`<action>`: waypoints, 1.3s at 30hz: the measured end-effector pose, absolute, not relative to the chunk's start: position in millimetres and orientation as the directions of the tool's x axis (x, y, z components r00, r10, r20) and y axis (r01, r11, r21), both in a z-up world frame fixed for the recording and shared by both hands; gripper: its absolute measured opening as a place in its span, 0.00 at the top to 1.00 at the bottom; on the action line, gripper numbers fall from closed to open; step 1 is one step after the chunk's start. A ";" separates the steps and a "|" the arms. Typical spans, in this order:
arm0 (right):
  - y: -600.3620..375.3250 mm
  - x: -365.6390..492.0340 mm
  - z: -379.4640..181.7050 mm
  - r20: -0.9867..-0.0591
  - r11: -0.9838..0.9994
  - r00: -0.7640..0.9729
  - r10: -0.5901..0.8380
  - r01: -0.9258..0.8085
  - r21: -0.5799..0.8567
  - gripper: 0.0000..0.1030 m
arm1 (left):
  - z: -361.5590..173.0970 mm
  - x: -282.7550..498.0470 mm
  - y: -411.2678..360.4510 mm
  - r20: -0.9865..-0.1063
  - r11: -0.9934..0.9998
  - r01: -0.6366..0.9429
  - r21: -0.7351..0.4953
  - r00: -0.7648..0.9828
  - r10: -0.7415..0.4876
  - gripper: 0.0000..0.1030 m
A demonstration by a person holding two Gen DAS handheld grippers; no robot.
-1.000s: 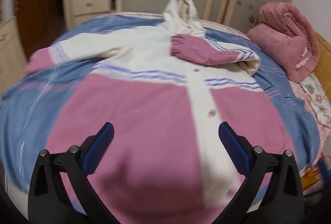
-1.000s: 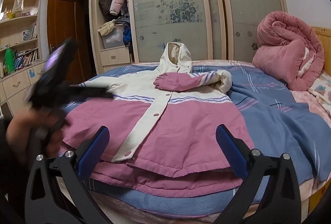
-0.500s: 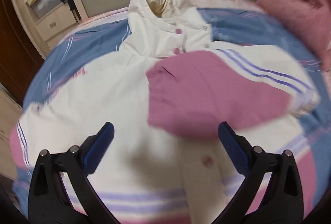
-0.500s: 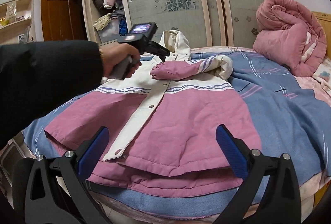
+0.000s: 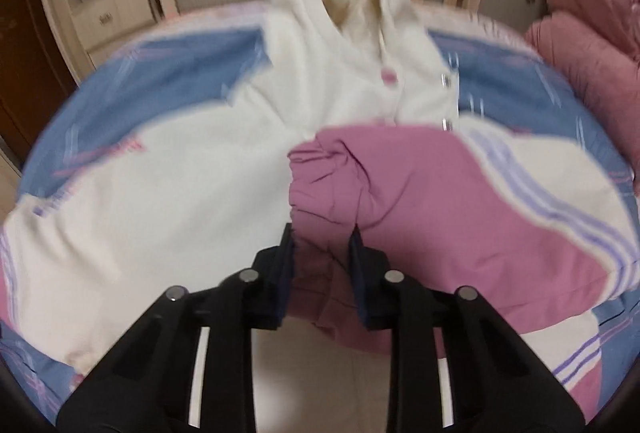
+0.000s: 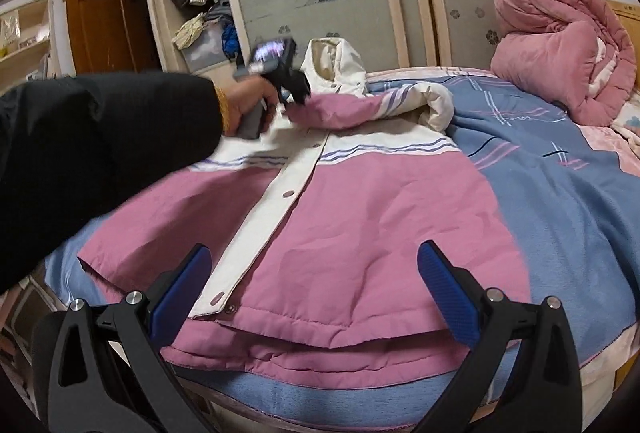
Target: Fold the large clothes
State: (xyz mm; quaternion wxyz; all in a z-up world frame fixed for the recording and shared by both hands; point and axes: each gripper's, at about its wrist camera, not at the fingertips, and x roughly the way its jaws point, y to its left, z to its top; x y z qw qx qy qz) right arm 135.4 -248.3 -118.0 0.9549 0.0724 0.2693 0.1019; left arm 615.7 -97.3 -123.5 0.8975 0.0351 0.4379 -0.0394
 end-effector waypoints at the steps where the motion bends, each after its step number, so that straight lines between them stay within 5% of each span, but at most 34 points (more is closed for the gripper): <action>1: -244.4 136.9 -119.6 -0.504 0.969 0.831 0.236 -0.160 0.188 0.01 | -108.4 610.8 -88.5 -0.763 0.995 0.095 0.039 0.646 -0.032 0.80; 4: -237.3 141.7 -123.8 -0.517 0.969 0.821 0.241 -0.174 0.176 0.01 | -71.9 598.6 -60.3 -0.702 0.992 0.066 0.107 0.711 0.029 0.86; 9: -223.3 144.3 -128.4 -0.529 0.965 0.808 0.260 -0.208 0.158 0.01 | -74.1 591.5 -4.8 -0.695 0.977 -0.018 0.212 0.700 0.163 0.82; 11: -217.4 145.3 -129.8 -0.535 0.963 0.801 0.269 -0.221 0.153 0.01 | -102.3 593.7 10.4 -0.734 0.970 -0.044 0.241 0.646 0.211 0.64; 13: -212.2 144.6 -130.0 -0.535 0.961 0.799 0.276 -0.232 0.150 0.01 | -132.3 594.9 17.9 -0.747 0.947 -0.070 0.313 0.598 0.291 0.12; 14: -210.5 144.5 -129.6 -0.533 0.960 0.798 0.281 -0.238 0.150 0.01 | -142.7 591.2 20.8 -0.731 0.934 -0.090 0.345 0.599 0.328 0.03; 21: -207.6 136.8 -124.9 -0.487 0.959 0.826 0.284 -0.249 0.138 0.01 | -83.1 514.4 43.0 -0.614 0.964 -0.140 0.227 0.748 0.253 0.02; 26: -217.4 133.7 -122.1 -0.457 0.968 0.853 0.251 -0.212 0.136 0.01 | -24.5 348.0 39.3 -0.461 0.994 -0.019 0.108 0.885 0.067 0.02; 33: -235.0 127.0 -122.2 -0.456 0.981 0.870 0.189 -0.150 0.121 0.01 | -60.5 172.8 42.9 -0.508 0.999 0.026 -0.023 0.861 -0.034 0.02; 39: -245.6 121.9 -123.6 -0.461 0.991 0.879 0.124 -0.091 0.094 0.01 | -106.7 107.1 26.4 -0.450 0.993 0.033 0.110 0.893 0.020 0.02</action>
